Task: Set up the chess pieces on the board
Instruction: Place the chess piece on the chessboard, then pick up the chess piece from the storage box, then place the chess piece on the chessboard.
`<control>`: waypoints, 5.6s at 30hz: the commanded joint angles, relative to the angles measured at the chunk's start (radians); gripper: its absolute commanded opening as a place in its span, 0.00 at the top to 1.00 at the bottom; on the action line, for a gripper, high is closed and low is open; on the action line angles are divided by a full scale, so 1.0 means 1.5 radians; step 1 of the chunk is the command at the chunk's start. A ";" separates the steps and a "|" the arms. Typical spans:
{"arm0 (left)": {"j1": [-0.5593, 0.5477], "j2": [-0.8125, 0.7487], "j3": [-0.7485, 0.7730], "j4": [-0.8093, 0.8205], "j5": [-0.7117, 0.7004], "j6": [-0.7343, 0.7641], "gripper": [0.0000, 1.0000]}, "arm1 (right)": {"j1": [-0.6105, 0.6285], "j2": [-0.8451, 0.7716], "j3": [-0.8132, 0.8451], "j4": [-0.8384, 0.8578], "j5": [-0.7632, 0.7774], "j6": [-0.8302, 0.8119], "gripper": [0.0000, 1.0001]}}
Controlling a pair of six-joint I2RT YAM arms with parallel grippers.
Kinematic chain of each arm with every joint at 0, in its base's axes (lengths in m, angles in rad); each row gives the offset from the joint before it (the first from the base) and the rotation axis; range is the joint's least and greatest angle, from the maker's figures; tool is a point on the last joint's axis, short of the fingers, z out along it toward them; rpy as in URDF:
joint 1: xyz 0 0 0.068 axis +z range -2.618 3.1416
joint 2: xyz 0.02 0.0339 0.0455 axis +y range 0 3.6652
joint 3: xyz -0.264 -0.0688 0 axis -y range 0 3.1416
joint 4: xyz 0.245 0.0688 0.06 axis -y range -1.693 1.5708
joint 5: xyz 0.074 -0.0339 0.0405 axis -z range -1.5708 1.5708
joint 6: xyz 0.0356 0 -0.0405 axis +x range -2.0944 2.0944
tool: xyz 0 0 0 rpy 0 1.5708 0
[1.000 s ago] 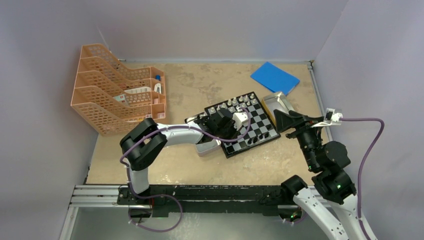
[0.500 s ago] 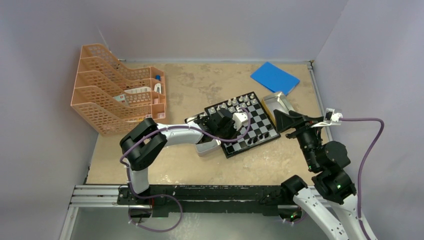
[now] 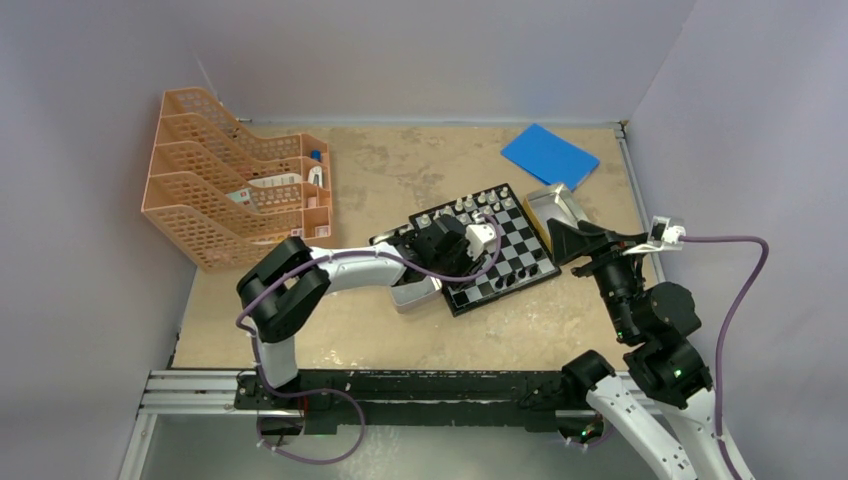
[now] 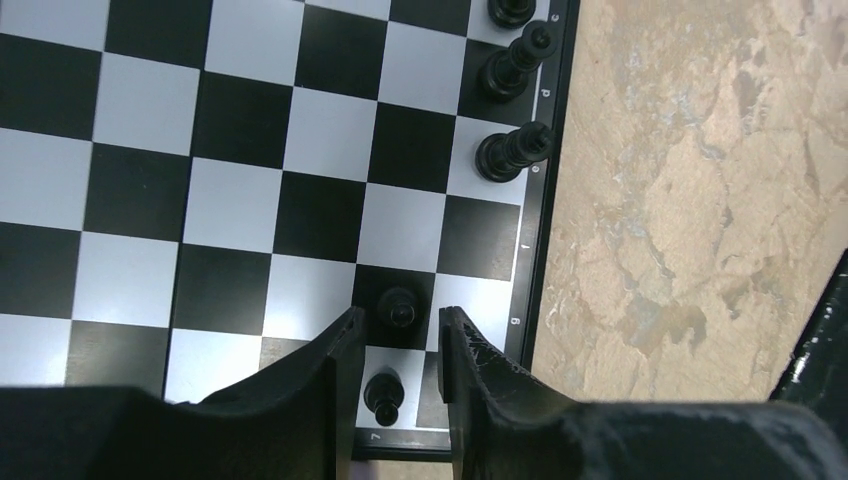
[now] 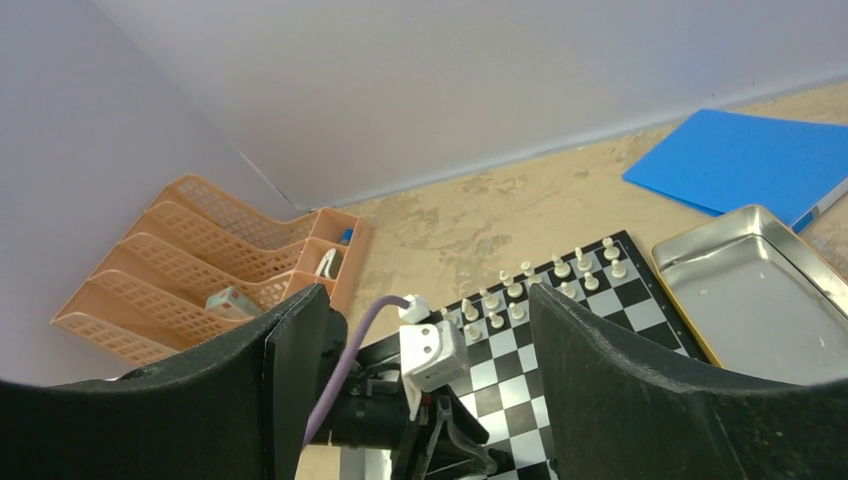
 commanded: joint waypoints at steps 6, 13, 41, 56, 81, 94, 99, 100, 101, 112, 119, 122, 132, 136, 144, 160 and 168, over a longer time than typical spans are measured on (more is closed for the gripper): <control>-0.001 -0.124 0.037 -0.026 -0.050 -0.018 0.68 | -0.003 0.008 0.021 0.039 0.001 -0.002 0.24; 0.010 -0.158 0.068 -0.146 -0.229 -0.147 0.68 | -0.003 0.007 0.019 0.036 -0.004 -0.001 0.24; 0.115 -0.091 0.071 -0.455 -0.342 -0.908 0.77 | -0.003 0.001 0.009 0.037 -0.006 -0.002 0.23; 0.133 -0.027 0.075 -0.401 -0.308 -0.879 0.72 | -0.003 -0.009 0.008 0.028 -0.007 -0.006 0.23; 0.142 -0.037 0.082 -0.453 -0.301 -0.884 0.88 | -0.003 -0.002 -0.010 0.051 -0.017 -0.001 0.22; 0.138 -0.274 -0.044 -0.192 -0.317 -0.549 0.91 | -0.002 0.077 -0.040 0.073 -0.159 0.052 0.22; 0.138 -0.406 -0.161 0.061 -0.164 -0.286 0.95 | -0.003 0.163 -0.041 0.113 -0.236 0.061 0.23; 0.138 -0.422 -0.172 0.084 -0.138 -0.243 0.97 | -0.003 0.185 -0.039 0.116 -0.254 0.061 0.23; 0.138 -0.437 -0.181 0.098 -0.105 -0.201 0.97 | -0.003 0.216 -0.035 0.136 -0.277 0.061 0.23; 0.138 -0.458 -0.214 0.106 0.240 0.102 0.99 | -0.003 0.385 0.021 0.230 -0.536 0.062 0.45; 0.138 -0.417 -0.219 0.097 0.317 0.199 1.00 | -0.003 0.440 0.020 0.245 -0.555 0.073 0.55; 0.138 -0.408 -0.230 0.117 0.328 0.205 1.00 | -0.003 0.457 0.010 0.249 -0.565 0.090 0.58; 0.138 -0.402 -0.247 0.168 0.343 0.201 1.00 | -0.003 0.489 -0.043 0.283 -0.601 0.119 0.63; 0.138 -0.400 -0.247 0.178 0.342 0.198 1.00 | -0.001 0.494 -0.056 0.291 -0.616 0.121 0.63; 0.138 -0.395 -0.248 0.195 0.342 0.194 1.00 | -0.002 0.497 -0.083 0.308 -0.642 0.127 0.67; 0.138 -0.407 -0.254 0.197 0.315 0.180 0.91 | -0.002 0.469 -0.087 0.312 -0.606 0.110 0.99; 0.138 -0.434 -0.212 0.077 0.301 0.148 0.56 | -0.002 0.405 -0.054 0.183 -0.343 0.089 0.99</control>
